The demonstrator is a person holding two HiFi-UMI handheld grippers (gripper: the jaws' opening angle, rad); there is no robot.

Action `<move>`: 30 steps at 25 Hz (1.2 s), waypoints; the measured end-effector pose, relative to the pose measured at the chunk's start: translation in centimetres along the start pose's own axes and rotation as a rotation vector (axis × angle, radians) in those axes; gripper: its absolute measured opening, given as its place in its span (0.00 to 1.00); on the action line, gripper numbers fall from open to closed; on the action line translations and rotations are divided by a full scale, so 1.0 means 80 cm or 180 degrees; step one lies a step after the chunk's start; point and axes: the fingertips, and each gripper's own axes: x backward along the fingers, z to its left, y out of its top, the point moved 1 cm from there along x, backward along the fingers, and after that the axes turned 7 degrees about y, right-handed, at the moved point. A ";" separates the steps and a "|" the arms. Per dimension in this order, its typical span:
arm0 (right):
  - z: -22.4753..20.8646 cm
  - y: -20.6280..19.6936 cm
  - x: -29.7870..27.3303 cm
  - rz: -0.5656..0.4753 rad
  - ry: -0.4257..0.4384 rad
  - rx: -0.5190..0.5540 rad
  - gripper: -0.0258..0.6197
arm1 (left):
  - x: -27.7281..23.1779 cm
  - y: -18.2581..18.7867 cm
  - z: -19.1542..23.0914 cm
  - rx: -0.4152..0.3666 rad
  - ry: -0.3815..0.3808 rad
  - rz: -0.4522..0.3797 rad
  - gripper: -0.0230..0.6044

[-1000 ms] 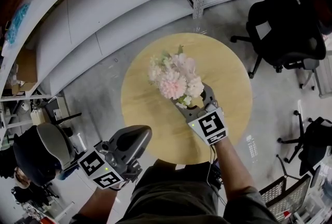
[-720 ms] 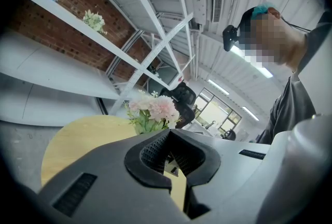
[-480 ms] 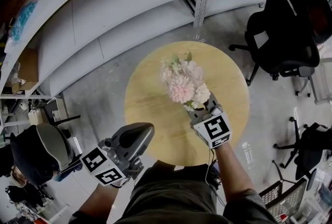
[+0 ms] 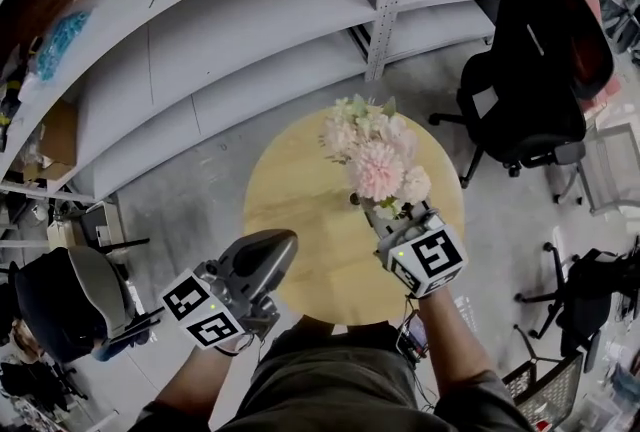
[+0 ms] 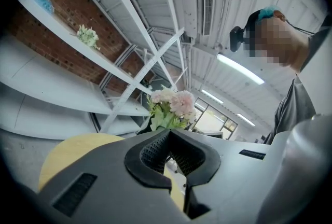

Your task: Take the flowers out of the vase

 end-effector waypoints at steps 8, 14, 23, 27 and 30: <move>0.028 0.102 0.033 -0.0160 -0.0011 0.0296 0.12 | 0.015 0.030 -0.021 -0.0020 -0.0050 -0.0247 0.05; 0.049 0.151 0.056 -0.0265 -0.0023 0.0354 0.12 | 0.022 0.041 -0.039 -0.0052 -0.0116 -0.0391 0.05; 0.061 0.162 0.077 -0.0289 -0.0010 0.0257 0.12 | 0.025 0.046 -0.059 -0.0095 -0.0156 -0.0471 0.05; 0.061 0.157 0.076 -0.0277 0.0016 0.0215 0.12 | 0.024 0.044 -0.061 -0.0101 -0.0140 -0.0469 0.05; 0.058 0.153 0.076 -0.0263 0.0021 0.0186 0.12 | 0.022 0.043 -0.061 -0.0100 -0.0134 -0.0473 0.05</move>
